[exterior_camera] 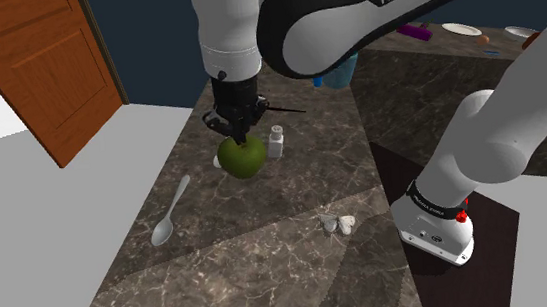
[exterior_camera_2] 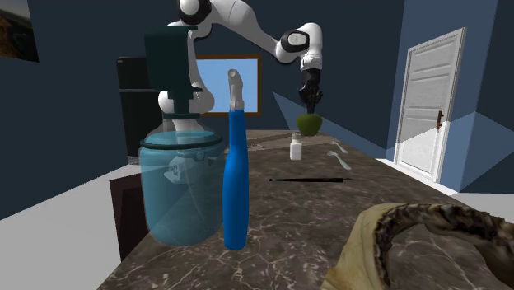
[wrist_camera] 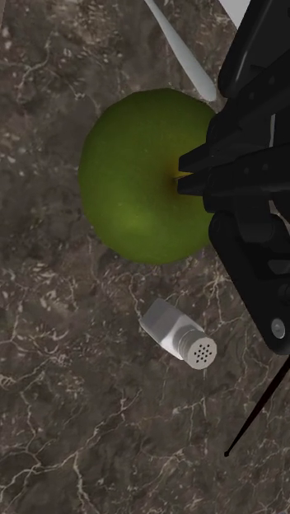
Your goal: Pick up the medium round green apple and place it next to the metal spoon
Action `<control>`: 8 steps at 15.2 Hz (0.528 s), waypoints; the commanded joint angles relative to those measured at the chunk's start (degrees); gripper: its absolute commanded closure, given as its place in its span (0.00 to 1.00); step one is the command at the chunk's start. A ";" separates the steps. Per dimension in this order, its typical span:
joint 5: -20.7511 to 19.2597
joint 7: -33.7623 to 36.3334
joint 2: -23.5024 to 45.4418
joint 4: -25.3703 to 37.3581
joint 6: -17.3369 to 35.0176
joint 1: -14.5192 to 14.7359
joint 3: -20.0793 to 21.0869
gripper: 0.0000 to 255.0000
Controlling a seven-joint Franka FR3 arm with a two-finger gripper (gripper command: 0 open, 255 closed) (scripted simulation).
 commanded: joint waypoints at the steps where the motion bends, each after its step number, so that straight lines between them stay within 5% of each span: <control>1: -0.43 0.49 0.67 -0.89 1.47 -0.02 0.18 1.00; 8: -2.15 2.30 3.10 -4.17 6.70 -0.13 0.68 1.00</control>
